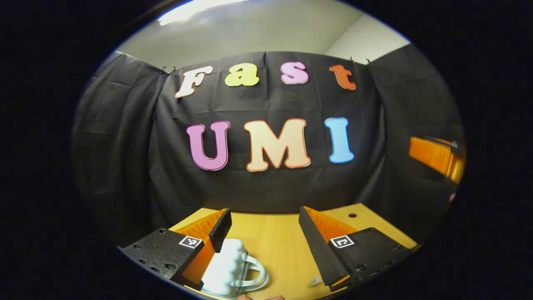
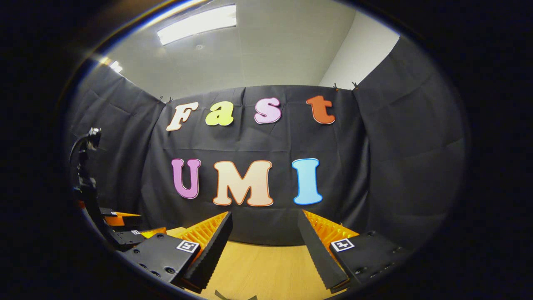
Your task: First open the suitcase, pack the skin care products into it, and then close the suitcase.
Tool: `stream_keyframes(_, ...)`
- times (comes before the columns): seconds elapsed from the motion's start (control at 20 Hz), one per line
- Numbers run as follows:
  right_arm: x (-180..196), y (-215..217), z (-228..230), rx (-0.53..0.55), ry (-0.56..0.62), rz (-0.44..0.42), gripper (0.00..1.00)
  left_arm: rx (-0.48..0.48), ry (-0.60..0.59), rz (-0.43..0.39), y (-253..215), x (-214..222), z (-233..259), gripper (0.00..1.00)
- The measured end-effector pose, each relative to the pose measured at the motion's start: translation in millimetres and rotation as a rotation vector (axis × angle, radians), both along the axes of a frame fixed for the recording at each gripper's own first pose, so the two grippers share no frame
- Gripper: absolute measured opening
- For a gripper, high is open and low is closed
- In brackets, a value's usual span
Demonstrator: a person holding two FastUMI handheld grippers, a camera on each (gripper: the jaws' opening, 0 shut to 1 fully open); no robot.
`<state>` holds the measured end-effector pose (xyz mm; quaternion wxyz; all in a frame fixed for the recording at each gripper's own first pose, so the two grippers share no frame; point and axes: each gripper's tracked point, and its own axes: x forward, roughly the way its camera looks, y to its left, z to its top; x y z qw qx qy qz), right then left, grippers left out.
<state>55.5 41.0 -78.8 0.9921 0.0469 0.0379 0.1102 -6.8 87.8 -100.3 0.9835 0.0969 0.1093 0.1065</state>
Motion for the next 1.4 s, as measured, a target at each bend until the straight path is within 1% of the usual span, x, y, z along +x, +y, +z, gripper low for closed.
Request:
stream_keyframes(0.05,4,3,-10,-0.008,0.027,-0.011,0.99,0.011,0.063,0.015,14,-3,-22,0.96)
stream_keyframes(0.1,4,11,-20,-0.005,0.044,0.004,0.98,0.001,0.123,0.015,23,-5,-42,0.95)
stream_keyframes(0.15,7,23,-26,-0.013,0.05,0.012,0.99,-0.024,0.17,0.009,26,-6,-63,0.96)
stream_keyframes(0.25,11,28,-46,-0.05,0.1,0.001,0.98,-0.081,0.296,-0.001,30,-11,-107,0.96)
stream_keyframes(0.3,11,32,-56,-0.063,0.126,0.007,1.0,-0.105,0.347,-0.006,30,-13,-126,0.95)
stream_keyframes(0.35,12,35,-62,-0.077,0.144,0.005,0.99,-0.128,0.385,-0.005,30,-11,-143,0.92)
stream_keyframes(0.4,14,33,-67,-0.097,0.161,-0.001,0.99,-0.142,0.422,-0.003,29,-9,-155,0.9)
stream_keyframes(0.55,16,23,-87,-0.146,0.211,-0.033,0.99,-0.149,0.526,-0.007,27,-3,-195,0.89)
stream_keyframes(0.6,16,19,-93,-0.156,0.227,-0.044,1.0,-0.151,0.563,-0.009,24,-2,-207,0.89)
stream_keyframes(0.75,17,9,-103,-0.176,0.261,-0.071,0.99,-0.178,0.674,0.0,20,-5,-245,0.87)
stream_keyframes(0.8,18,7,-102,-0.175,0.262,-0.077,0.99,-0.196,0.688,0.007,20,-3,-252,0.85)
stream_keyframes(0.85,19,5,-102,-0.174,0.258,-0.086,0.99,-0.212,0.699,0.017,20,-1,-259,0.81)
stream_keyframes(1.0,19,2,-105,-0.186,0.256,-0.092,0.99,-0.231,0.735,0.048,27,0,-273,0.78)
stream_keyframes(1.1,18,-1,-109,-0.2,0.261,-0.094,0.99,-0.256,0.752,0.042,26,1,-279,0.69)
stream_keyframes(1.15,18,-1,-109,-0.202,0.26,-0.095,0.99,-0.255,0.763,0.05,29,0,-281,0.57)
stream_keyframes(1.3,16,-4,-111,-0.202,0.258,-0.098,0.99,-0.278,0.767,0.084,37,0,-282,0.43)
stream_keyframes(1.35,16,-5,-111,-0.2,0.258,-0.099,0.99,-0.278,0.773,0.101,40,-2,-281,0.33)
stream_keyframes(1.4,16,-6,-111,-0.197,0.257,-0.1,0.99,-0.288,0.786,0.113,43,-3,-282,0.27)
